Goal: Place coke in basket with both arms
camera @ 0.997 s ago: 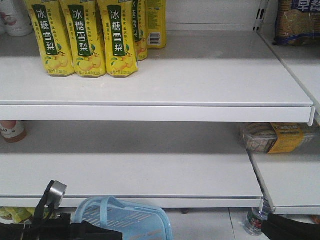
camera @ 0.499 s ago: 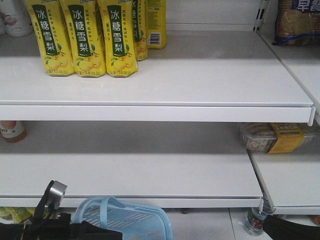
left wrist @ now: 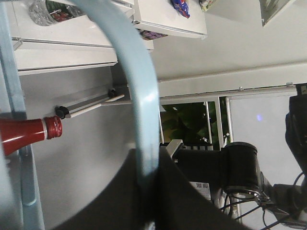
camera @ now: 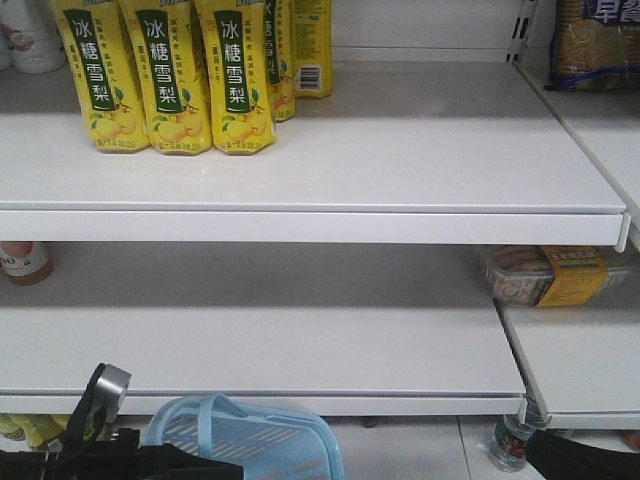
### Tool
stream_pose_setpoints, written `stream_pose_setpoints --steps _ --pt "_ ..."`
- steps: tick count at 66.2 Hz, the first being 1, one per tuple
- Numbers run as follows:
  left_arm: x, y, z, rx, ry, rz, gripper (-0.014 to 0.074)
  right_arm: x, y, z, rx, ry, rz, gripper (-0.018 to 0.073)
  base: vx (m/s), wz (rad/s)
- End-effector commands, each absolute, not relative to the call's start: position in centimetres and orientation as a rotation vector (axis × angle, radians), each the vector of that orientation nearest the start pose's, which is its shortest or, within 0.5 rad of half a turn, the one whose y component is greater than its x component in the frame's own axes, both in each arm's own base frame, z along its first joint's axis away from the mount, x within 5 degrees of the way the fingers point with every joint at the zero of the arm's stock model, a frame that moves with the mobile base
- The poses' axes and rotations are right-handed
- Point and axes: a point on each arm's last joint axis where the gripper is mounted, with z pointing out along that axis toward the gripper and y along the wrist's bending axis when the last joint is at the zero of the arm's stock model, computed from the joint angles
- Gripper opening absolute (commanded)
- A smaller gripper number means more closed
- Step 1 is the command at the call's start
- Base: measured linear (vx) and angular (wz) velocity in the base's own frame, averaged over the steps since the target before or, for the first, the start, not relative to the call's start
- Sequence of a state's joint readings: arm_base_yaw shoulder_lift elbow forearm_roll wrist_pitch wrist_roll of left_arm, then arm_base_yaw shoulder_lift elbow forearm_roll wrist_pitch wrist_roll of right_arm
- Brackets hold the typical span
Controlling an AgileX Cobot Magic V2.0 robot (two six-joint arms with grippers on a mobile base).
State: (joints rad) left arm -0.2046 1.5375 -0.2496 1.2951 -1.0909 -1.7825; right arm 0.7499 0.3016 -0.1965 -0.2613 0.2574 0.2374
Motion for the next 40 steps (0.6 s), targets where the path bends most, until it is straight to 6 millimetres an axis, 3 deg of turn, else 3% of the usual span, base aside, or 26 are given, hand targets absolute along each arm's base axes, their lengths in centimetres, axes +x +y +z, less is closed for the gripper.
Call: stream_pose_setpoints --steps 1,13,21,40 --pt "14.6 -11.7 18.3 -0.03 2.123 -2.005 -0.0006 6.4 5.3 25.1 -0.65 1.659 0.466 -0.0009 0.0 0.0" --pt "12.7 -11.4 19.6 0.042 2.046 -1.99 -0.0006 6.4 5.3 25.1 -0.65 1.659 0.466 -0.0009 0.0 0.0" --pt "10.9 -11.0 22.5 0.221 1.878 -1.933 -0.0006 6.4 5.3 25.1 -0.65 1.659 0.466 -0.0009 0.0 0.0" --pt "8.9 -10.2 24.4 0.305 1.796 -1.752 -0.0006 6.4 5.3 25.1 -0.65 1.659 0.466 -0.0009 0.0 0.0"
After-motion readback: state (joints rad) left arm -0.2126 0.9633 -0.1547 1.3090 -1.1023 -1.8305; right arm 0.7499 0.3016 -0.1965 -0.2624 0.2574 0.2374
